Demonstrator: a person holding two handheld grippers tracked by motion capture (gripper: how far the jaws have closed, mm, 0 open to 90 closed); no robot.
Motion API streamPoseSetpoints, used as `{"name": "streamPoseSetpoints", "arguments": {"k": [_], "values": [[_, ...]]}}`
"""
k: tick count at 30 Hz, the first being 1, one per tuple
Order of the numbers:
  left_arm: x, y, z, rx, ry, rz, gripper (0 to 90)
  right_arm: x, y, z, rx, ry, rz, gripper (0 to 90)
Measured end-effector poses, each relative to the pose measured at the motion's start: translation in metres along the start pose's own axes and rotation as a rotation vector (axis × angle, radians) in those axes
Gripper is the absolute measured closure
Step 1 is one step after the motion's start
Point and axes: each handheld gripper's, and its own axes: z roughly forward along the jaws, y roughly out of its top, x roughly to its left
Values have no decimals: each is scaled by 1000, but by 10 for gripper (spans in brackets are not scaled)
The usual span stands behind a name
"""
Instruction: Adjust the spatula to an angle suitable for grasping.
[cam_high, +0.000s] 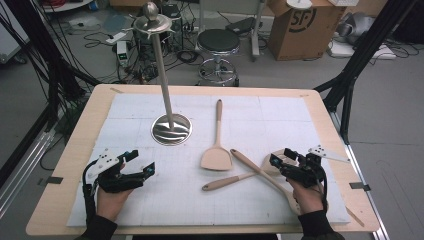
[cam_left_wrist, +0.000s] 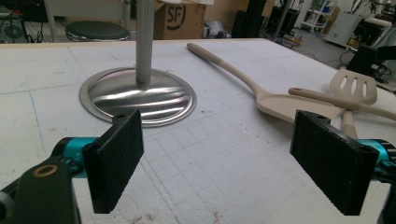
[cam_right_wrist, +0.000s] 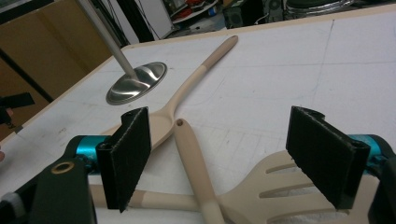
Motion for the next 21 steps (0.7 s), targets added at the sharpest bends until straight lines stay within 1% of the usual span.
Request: {"name": "streamPoseSetpoints", "arguments": {"k": [1, 5, 9, 13, 15, 16, 17, 18, 19, 21], "values": [[0, 0, 0, 0, 0, 0, 179, 1, 0, 0, 3, 2, 5, 213], [0, 0, 0, -1, 1, 1, 179, 2, 0, 0, 5, 6, -1, 213], [0, 0, 0, 1, 2, -2, 180, 3, 1, 1, 6, 7, 2, 214], [-1, 0, 0, 1, 0, -8, 179, 6, 2, 2, 2, 9, 0, 238], [-1, 0, 0, 0, 1, -9, 180, 12, 7, 2, -5, 12, -6, 358], [-1, 0, 0, -1, 2, -10, 180, 12, 7, 2, -5, 12, -6, 358], [-1, 0, -1, -1, 5, -10, 179, 16, 12, 3, -8, 22, 5, 486], [-1, 0, -1, -2, 3, -9, 180, 17, 14, 3, 1, 36, 26, 553], [0, 0, -1, -1, 3, -5, 180, 19, 17, 4, -1, 55, 50, 588], [0, 0, -2, -5, 4, -8, 179, 24, 22, 7, -11, 79, 74, 636]]}}
